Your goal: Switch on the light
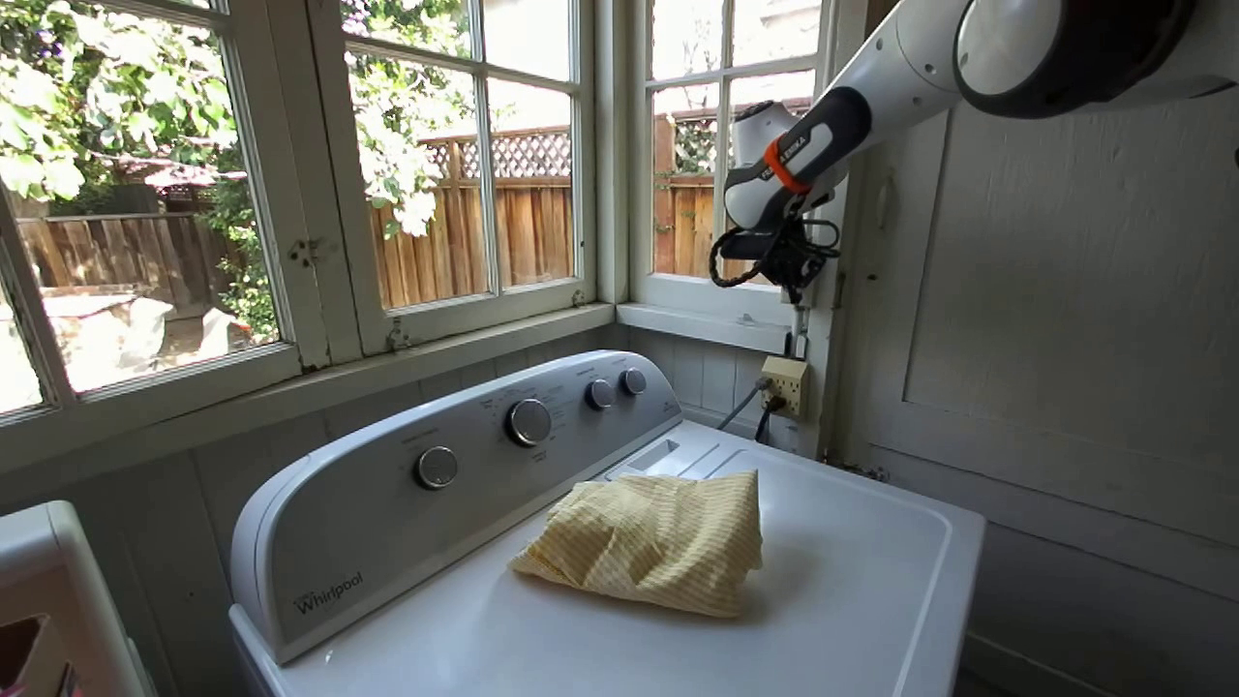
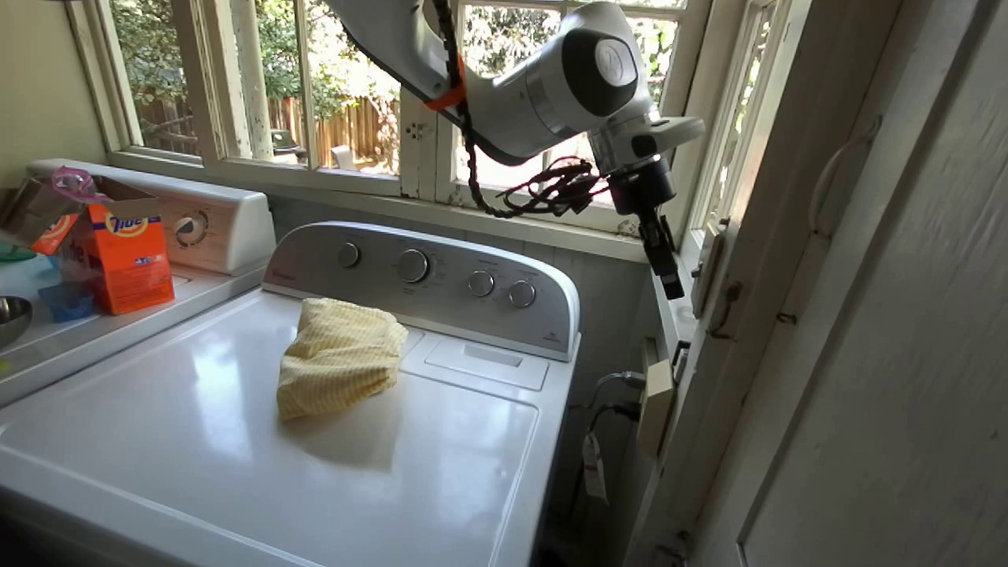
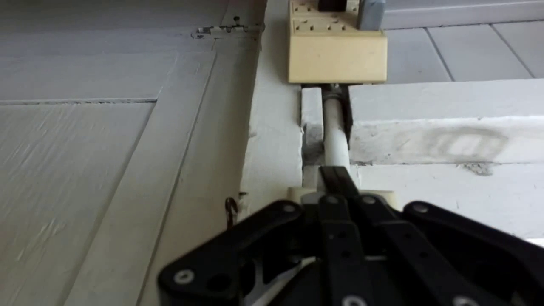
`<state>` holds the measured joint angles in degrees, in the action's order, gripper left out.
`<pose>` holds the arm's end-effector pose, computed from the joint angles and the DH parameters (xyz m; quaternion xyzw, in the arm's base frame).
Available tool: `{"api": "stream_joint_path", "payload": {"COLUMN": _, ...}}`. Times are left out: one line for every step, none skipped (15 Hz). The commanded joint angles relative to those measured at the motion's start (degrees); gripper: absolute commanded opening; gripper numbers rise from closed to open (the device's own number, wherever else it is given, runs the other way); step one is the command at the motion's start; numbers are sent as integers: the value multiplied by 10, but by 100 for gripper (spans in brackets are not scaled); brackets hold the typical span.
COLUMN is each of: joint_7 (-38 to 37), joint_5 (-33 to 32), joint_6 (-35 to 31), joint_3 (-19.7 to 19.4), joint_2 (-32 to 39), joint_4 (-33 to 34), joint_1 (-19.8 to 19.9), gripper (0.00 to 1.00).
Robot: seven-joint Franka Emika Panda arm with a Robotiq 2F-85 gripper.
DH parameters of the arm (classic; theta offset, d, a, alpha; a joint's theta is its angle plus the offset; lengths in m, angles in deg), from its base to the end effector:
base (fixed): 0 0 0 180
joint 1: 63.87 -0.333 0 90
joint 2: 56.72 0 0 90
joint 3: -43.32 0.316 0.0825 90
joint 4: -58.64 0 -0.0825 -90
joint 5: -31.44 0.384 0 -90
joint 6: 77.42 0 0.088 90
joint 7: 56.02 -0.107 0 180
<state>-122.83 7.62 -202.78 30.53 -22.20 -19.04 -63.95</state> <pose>0.7307 -0.1412 0.4066 0.8140 -0.5161 0.2124 0.1610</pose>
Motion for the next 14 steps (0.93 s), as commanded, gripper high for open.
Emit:
{"api": "stream_joint_path", "payload": {"joint_7": 48, "joint_5": 42, "joint_6": 45, "joint_3": 12, "joint_2": -21, "joint_4": -8, "joint_1": 2, "gripper": 0}}
{"api": "stream_joint_path", "payload": {"joint_7": 84, "joint_5": 56, "joint_6": 54, "joint_3": 23, "joint_2": -45, "joint_4": -27, "joint_1": 5, "gripper": 0}}
{"api": "stream_joint_path", "payload": {"joint_7": 109, "joint_5": 67, "joint_6": 63, "joint_3": 29, "joint_2": -56, "joint_4": -34, "joint_1": 7, "gripper": 0}}
{"api": "stream_joint_path", "payload": {"joint_7": 141, "joint_5": 73, "joint_6": 78, "joint_3": 33, "joint_2": -73, "joint_4": -45, "joint_1": 6, "gripper": 1}}
{"api": "stream_joint_path", "payload": {"joint_7": 171, "joint_5": 81, "joint_6": 91, "joint_3": 38, "joint_2": -88, "joint_4": -53, "joint_1": 7, "gripper": 26}}
{"api": "stream_joint_path", "payload": {"joint_7": 203, "joint_5": 85, "joint_6": 98, "joint_3": 41, "joint_2": -108, "joint_4": -68, "joint_1": 8, "gripper": 27}}
{"api": "stream_joint_path", "payload": {"joint_7": 224, "joint_5": 84, "joint_6": 108, "joint_3": 42, "joint_2": -124, "joint_4": -77, "joint_1": 5, "gripper": 33}}
{"api": "stream_joint_path", "payload": {"joint_7": 258, "joint_5": 89, "joint_6": 112, "joint_3": 47, "joint_2": -147, "joint_4": -97, "joint_1": 7, "gripper": 40}}
{"api": "stream_joint_path", "payload": {"joint_7": 286, "joint_5": 88, "joint_6": 116, "joint_3": 50, "joint_2": -167, "joint_4": -114, "joint_1": 6, "gripper": 49}}
{"api": "stream_joint_path", "payload": {"joint_7": 317, "joint_5": 86, "joint_6": 110, "joint_3": 52, "joint_2": -190, "joint_4": -138, "joint_1": 6, "gripper": 55}}
{"api": "stream_joint_path", "payload": {"joint_7": 347, "joint_5": 85, "joint_6": 105, "joint_3": 54, "joint_2": -209, "joint_4": -156, "joint_1": 7, "gripper": 64}}
{"api": "stream_joint_path", "payload": {"joint_7": 379, "joint_5": 85, "joint_6": 91, "joint_3": 55, "joint_2": -229, "joint_4": -181, "joint_1": 11, "gripper": 71}}
{"api": "stream_joint_path", "payload": {"joint_7": 411, "joint_5": 91, "joint_6": 89, "joint_3": 57, "joint_2": -247, "joint_4": -198, "joint_1": 13, "gripper": 77}}
{"api": "stream_joint_path", "payload": {"joint_7": 444, "joint_5": 99, "joint_6": 88, "joint_3": 58, "joint_2": -264, "joint_4": -217, "joint_1": 17, "gripper": 86}}
